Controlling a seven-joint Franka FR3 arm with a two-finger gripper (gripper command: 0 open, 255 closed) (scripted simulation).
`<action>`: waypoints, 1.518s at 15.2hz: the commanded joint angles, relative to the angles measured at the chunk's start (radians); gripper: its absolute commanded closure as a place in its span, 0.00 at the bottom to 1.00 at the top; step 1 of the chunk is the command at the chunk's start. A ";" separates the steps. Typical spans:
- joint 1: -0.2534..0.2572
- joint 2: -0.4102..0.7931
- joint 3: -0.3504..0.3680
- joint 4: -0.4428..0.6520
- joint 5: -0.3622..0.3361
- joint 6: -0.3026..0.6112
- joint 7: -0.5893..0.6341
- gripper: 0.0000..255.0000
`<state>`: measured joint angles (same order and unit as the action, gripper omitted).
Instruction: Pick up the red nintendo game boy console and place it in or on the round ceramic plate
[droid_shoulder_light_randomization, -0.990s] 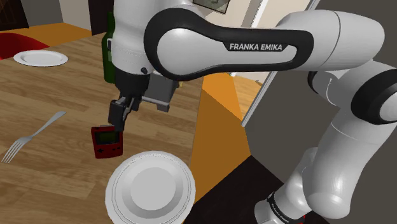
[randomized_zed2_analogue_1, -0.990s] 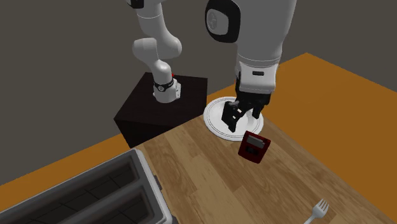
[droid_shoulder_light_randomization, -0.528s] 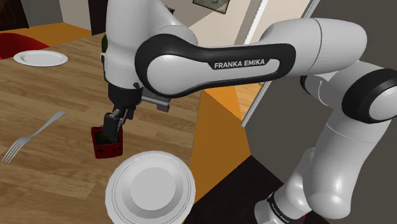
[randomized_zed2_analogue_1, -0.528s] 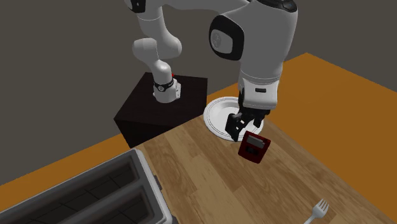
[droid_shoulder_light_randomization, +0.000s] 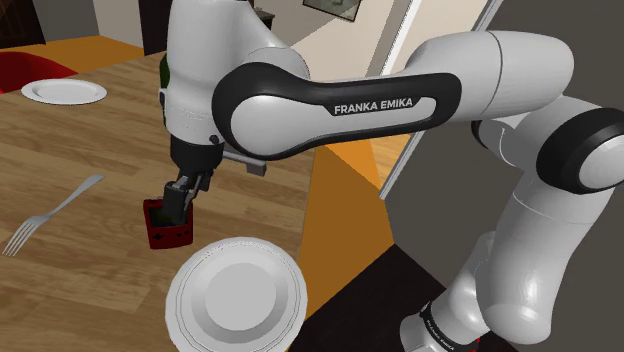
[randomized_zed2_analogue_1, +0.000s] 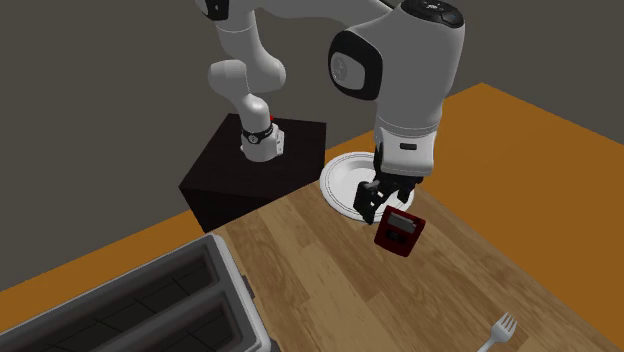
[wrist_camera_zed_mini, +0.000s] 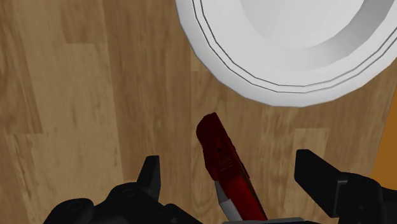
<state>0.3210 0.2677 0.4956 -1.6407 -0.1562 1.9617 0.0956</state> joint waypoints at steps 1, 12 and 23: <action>0.000 0.000 0.000 0.000 0.000 0.000 0.000 0.00; 0.000 -0.002 0.001 0.011 0.001 -0.013 -0.001 1.00; 0.009 -0.005 0.006 0.155 0.007 -0.159 -0.010 1.00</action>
<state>0.3288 0.2621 0.5011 -1.4977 -0.1486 1.8147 0.0857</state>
